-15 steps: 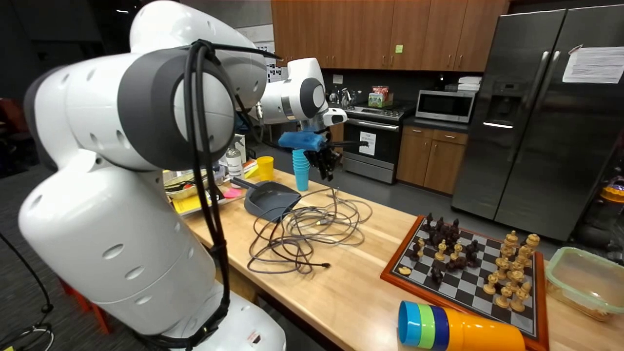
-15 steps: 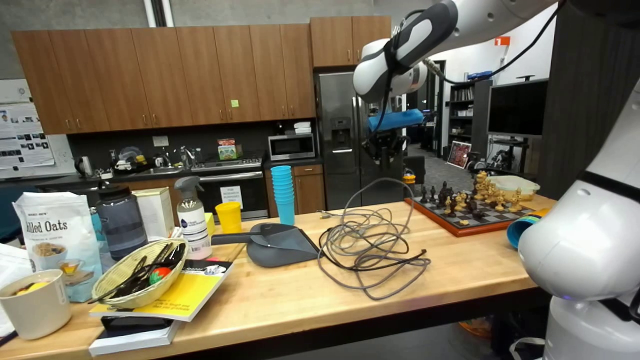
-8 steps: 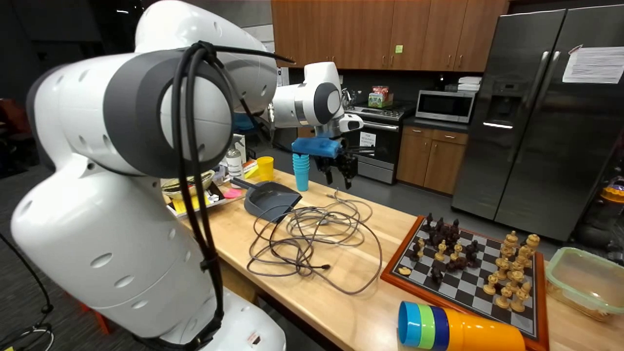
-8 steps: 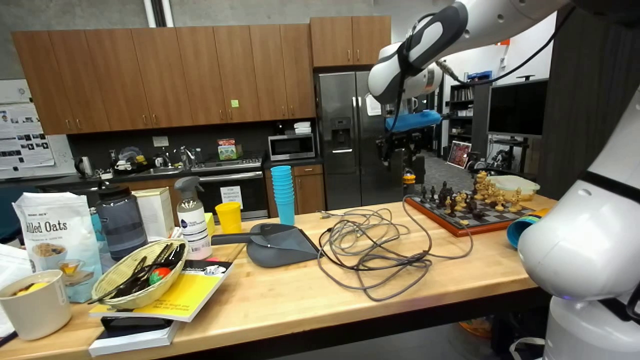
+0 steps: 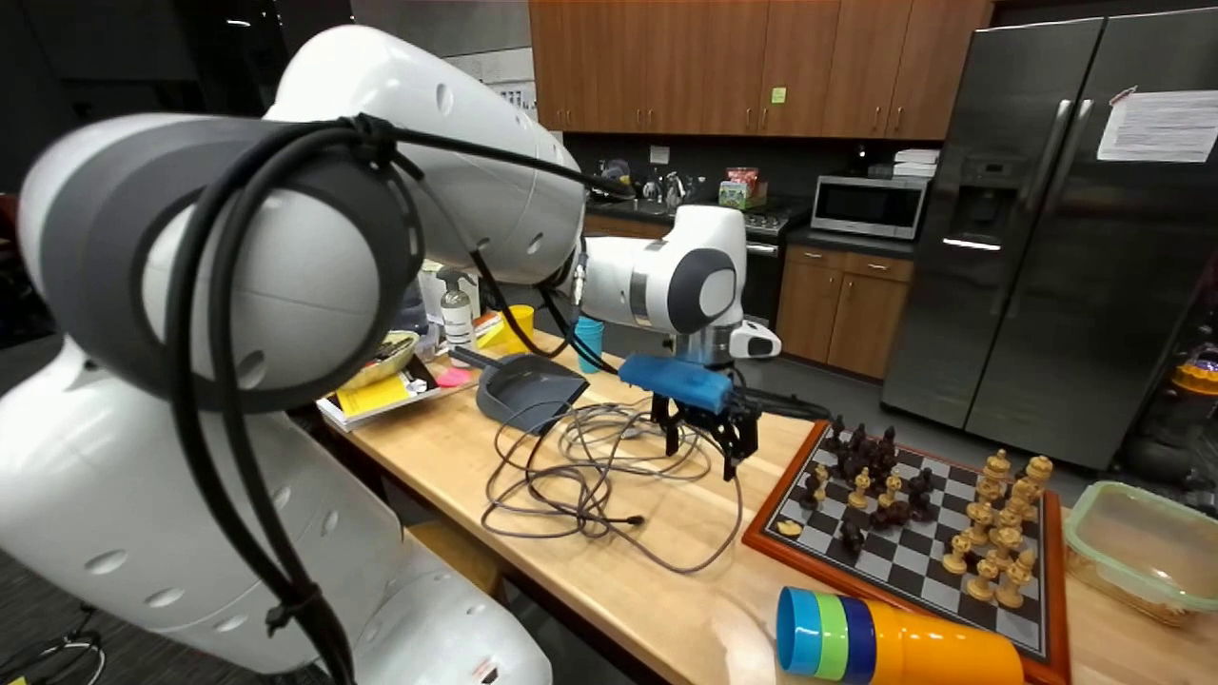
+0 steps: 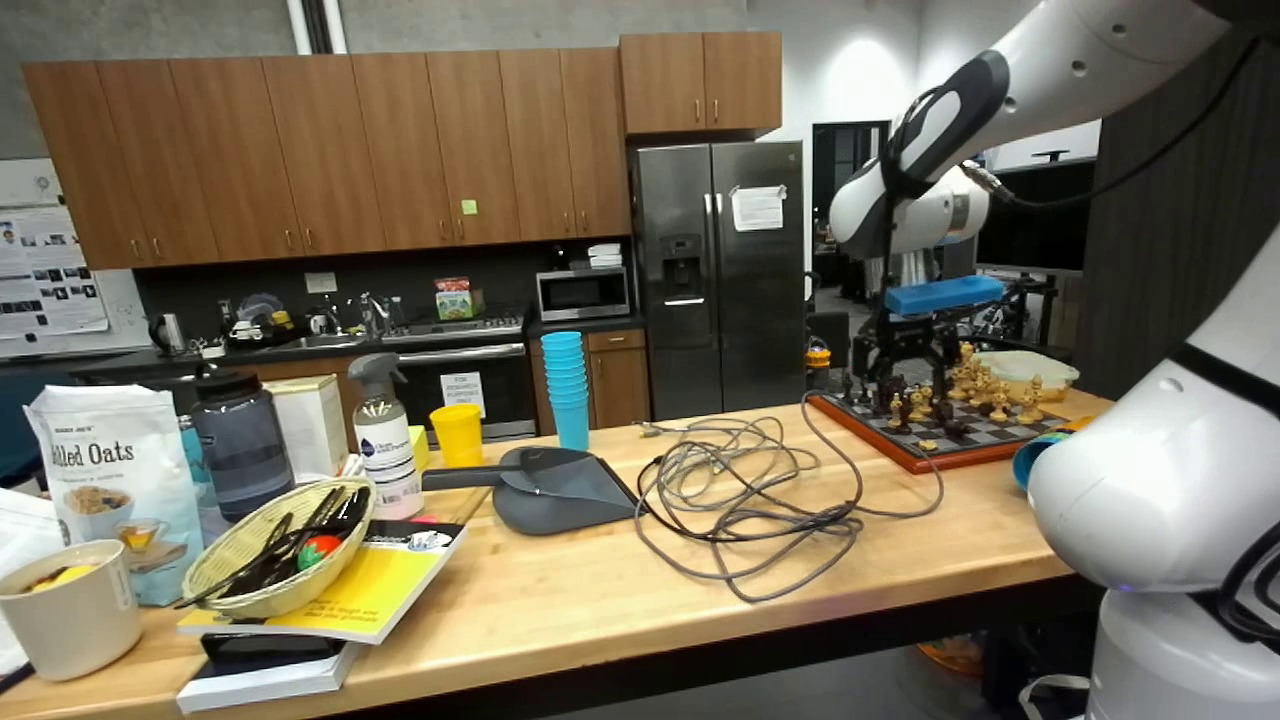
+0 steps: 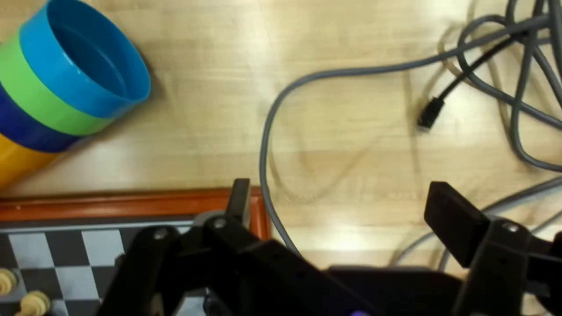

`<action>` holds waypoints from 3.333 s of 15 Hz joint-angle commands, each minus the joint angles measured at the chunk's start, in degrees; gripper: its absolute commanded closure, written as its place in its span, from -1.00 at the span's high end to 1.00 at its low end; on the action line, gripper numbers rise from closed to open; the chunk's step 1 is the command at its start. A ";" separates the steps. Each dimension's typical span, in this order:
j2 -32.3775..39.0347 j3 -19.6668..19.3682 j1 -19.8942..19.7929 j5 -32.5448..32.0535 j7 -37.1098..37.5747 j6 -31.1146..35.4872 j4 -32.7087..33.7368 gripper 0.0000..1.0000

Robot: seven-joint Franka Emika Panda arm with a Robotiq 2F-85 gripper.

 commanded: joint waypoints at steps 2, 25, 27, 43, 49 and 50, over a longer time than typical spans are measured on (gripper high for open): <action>-6.00 -5.01 -3.58 -0.88 -9.27 -0.23 -8.26 1.00; -20.31 -2.19 9.22 -5.96 -31.47 -20.82 -17.15 1.00; -20.74 -2.78 11.29 -3.29 -35.59 -23.13 -16.60 1.00; -20.56 -1.43 14.40 2.71 -39.79 -25.04 -15.70 1.00; -20.56 -1.43 14.40 2.71 -39.80 -25.04 -15.70 1.00; -20.56 -1.43 14.40 2.71 -39.80 -25.04 -15.70 1.00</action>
